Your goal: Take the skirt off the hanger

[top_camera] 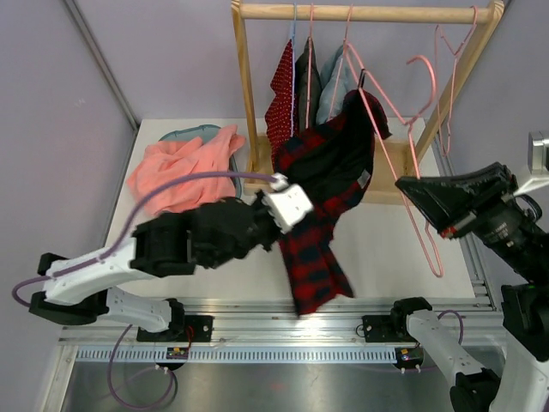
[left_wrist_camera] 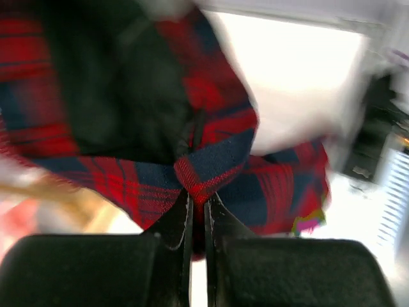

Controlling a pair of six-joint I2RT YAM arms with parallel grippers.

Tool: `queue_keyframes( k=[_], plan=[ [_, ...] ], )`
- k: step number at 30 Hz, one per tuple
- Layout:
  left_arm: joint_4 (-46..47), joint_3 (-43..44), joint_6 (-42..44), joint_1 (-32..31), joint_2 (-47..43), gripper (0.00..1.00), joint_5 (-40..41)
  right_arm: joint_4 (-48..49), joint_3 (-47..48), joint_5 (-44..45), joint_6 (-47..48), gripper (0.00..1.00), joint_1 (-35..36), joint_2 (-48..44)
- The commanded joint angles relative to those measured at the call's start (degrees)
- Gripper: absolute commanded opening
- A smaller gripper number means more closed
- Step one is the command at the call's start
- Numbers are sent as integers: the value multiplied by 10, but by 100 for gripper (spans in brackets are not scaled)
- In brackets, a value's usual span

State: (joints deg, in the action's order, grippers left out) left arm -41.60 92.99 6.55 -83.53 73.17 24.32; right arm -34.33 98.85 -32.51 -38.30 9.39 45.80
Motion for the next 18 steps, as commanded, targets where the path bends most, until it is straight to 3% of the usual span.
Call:
queue_keyframes(
  k=[1,6,9,14,18],
  plan=[
    [-8,38,41,30,-77,0,137,186,-16,-185,-70,0,1,-41],
    [78,70,148,63,-129,0,221,239,-77,-273,-114,0,1,-61],
    [127,88,212,101,-130,0,228,253,-108,-303,-123,0,1,-71],
    [132,129,246,210,-87,0,175,23,-84,-241,52,0,2,-74],
    [161,167,256,302,-40,0,150,-63,-102,-178,118,0,1,-88]
  ],
)
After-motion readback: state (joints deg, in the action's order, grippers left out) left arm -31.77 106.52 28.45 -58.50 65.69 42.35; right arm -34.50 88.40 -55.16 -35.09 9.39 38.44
